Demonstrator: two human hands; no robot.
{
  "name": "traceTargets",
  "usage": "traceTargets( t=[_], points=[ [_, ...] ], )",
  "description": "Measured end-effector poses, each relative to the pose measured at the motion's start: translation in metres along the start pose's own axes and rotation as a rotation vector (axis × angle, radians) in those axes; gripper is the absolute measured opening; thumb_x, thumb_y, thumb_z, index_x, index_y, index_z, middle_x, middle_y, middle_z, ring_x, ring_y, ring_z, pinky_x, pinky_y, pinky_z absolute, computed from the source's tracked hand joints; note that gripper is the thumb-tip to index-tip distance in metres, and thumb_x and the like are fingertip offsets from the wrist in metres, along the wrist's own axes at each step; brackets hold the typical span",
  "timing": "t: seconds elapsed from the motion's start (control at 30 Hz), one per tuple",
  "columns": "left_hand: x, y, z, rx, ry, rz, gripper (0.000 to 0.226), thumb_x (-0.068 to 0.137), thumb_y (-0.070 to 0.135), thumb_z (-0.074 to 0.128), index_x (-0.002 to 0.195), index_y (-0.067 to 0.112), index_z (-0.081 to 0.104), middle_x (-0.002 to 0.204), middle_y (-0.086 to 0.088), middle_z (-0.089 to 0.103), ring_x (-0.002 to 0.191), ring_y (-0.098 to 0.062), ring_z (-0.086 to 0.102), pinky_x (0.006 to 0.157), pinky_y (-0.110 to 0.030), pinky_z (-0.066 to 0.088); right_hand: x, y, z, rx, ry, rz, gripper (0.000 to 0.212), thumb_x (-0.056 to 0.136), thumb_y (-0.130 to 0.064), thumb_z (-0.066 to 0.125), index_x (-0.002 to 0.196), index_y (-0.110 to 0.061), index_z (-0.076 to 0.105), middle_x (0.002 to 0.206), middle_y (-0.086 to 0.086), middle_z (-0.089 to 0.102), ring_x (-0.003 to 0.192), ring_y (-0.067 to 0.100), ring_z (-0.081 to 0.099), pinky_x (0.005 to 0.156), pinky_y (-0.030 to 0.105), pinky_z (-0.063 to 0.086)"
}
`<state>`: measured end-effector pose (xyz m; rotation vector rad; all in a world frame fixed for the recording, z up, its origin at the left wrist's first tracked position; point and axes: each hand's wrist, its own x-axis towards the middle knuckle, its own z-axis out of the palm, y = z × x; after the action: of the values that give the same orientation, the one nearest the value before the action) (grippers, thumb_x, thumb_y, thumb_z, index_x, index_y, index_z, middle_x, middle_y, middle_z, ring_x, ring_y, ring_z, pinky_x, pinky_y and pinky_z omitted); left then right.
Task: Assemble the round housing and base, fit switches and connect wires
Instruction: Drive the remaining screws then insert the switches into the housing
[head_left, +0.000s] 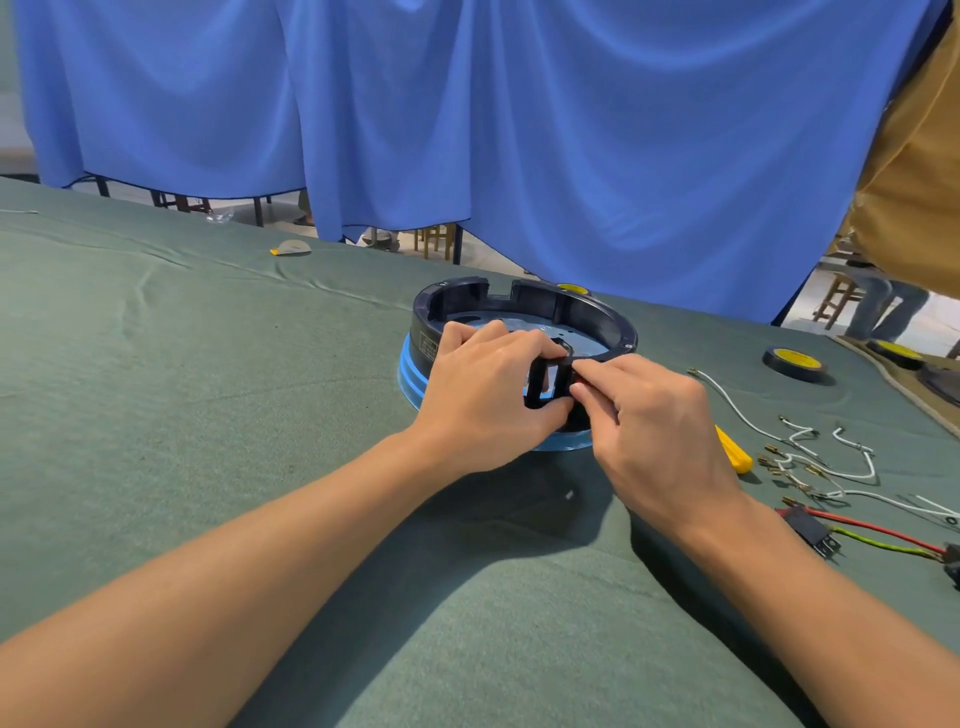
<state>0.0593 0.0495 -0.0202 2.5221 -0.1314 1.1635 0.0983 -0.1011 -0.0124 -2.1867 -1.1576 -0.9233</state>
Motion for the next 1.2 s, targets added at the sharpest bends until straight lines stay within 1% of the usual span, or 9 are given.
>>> traceTargets(
  t=[0.1, 0.27, 0.33, 0.4, 0.6, 0.8, 0.9, 1.03, 1.2],
  points=[
    [0.0, 0.002, 0.0, 0.004, -0.001, -0.017, 0.037, 0.081, 0.038, 0.075, 0.111, 0.017, 0.07, 0.085, 0.012, 0.058, 0.089, -0.016, 0.055, 0.085, -0.029, 0.023, 0.002, 0.003, -0.001, -0.017, -0.006, 0.015, 0.007, 0.086, -0.005, 0.068, 0.092, -0.005, 0.071, 0.083, 0.01, 0.069, 0.076, 0.03, 0.062, 0.069, 0.037, 0.05],
    [0.001, 0.0, 0.0, -0.009, -0.011, -0.021, 0.031, 0.086, 0.039, 0.07, 0.11, 0.019, 0.07, 0.08, 0.018, 0.044, 0.084, -0.012, 0.051, 0.083, -0.028, 0.021, 0.011, 0.009, -0.006, 0.085, -0.011, 0.09, 0.008, 0.081, -0.008, 0.075, 0.089, -0.01, 0.077, 0.081, 0.004, 0.061, 0.067, 0.012, 0.05, 0.064, 0.018, 0.037],
    [0.001, -0.001, 0.0, -0.021, -0.005, -0.016, 0.029, 0.09, 0.04, 0.065, 0.11, 0.02, 0.071, 0.079, 0.019, 0.044, 0.082, -0.01, 0.047, 0.082, -0.028, 0.021, 0.019, 0.013, -0.011, 0.156, -0.07, 0.124, 0.007, 0.082, -0.011, 0.074, 0.086, -0.015, 0.079, 0.082, -0.001, 0.063, 0.066, 0.006, 0.05, 0.063, 0.007, 0.036],
    [0.002, 0.0, 0.0, -0.03, 0.01, -0.025, 0.027, 0.092, 0.04, 0.062, 0.108, 0.02, 0.071, 0.078, 0.02, 0.043, 0.081, -0.008, 0.045, 0.081, -0.027, 0.02, 0.025, 0.019, -0.015, 0.188, -0.107, 0.156, 0.008, 0.083, -0.013, 0.074, 0.089, -0.017, 0.079, 0.086, -0.004, 0.066, 0.068, 0.006, 0.054, 0.064, 0.004, 0.037],
    [0.005, 0.001, 0.006, -0.043, 0.051, -0.09, 0.028, 0.092, 0.043, 0.055, 0.101, 0.024, 0.074, 0.07, 0.023, 0.043, 0.076, -0.006, 0.045, 0.08, -0.026, 0.019, 0.025, 0.023, -0.011, 0.252, -0.116, 0.292, 0.012, 0.083, -0.019, 0.074, 0.095, -0.02, 0.077, 0.093, -0.01, 0.063, 0.077, 0.009, 0.059, 0.064, 0.004, 0.036],
    [0.006, 0.003, 0.009, -0.117, 0.064, -0.16, 0.035, 0.087, 0.049, 0.046, 0.092, 0.031, 0.075, 0.061, 0.022, 0.043, 0.074, -0.005, 0.046, 0.082, -0.026, 0.022, 0.029, 0.026, -0.011, 0.293, -0.164, 0.391, 0.008, 0.082, -0.024, 0.075, 0.089, -0.025, 0.077, 0.097, -0.009, 0.063, 0.079, 0.014, 0.058, 0.063, 0.005, 0.036],
    [0.006, 0.003, 0.009, -0.108, 0.071, -0.151, 0.036, 0.086, 0.05, 0.047, 0.093, 0.03, 0.076, 0.062, 0.023, 0.042, 0.073, -0.006, 0.046, 0.082, -0.026, 0.022, 0.03, 0.026, -0.008, 0.282, -0.15, 0.399, 0.006, 0.082, -0.022, 0.074, 0.087, -0.025, 0.075, 0.094, -0.007, 0.062, 0.074, 0.009, 0.056, 0.062, 0.005, 0.036],
    [0.005, 0.002, 0.01, -0.08, 0.075, -0.13, 0.036, 0.087, 0.05, 0.048, 0.094, 0.028, 0.075, 0.069, 0.016, 0.054, 0.074, -0.008, 0.05, 0.081, -0.027, 0.022, 0.027, 0.027, -0.004, 0.284, -0.108, 0.402, 0.007, 0.083, -0.024, 0.073, 0.089, -0.025, 0.076, 0.092, -0.01, 0.061, 0.065, -0.003, 0.05, 0.062, 0.001, 0.034],
    [0.003, 0.005, 0.008, -0.009, 0.07, -0.093, 0.035, 0.089, 0.046, 0.05, 0.096, 0.023, 0.075, 0.073, 0.011, 0.064, 0.075, -0.013, 0.056, 0.085, -0.032, 0.029, 0.016, 0.026, 0.001, 0.219, -0.073, 0.289, 0.014, 0.088, -0.023, 0.068, 0.101, -0.021, 0.074, 0.099, -0.008, 0.057, 0.076, 0.004, 0.052, 0.069, 0.005, 0.034]
  ],
)
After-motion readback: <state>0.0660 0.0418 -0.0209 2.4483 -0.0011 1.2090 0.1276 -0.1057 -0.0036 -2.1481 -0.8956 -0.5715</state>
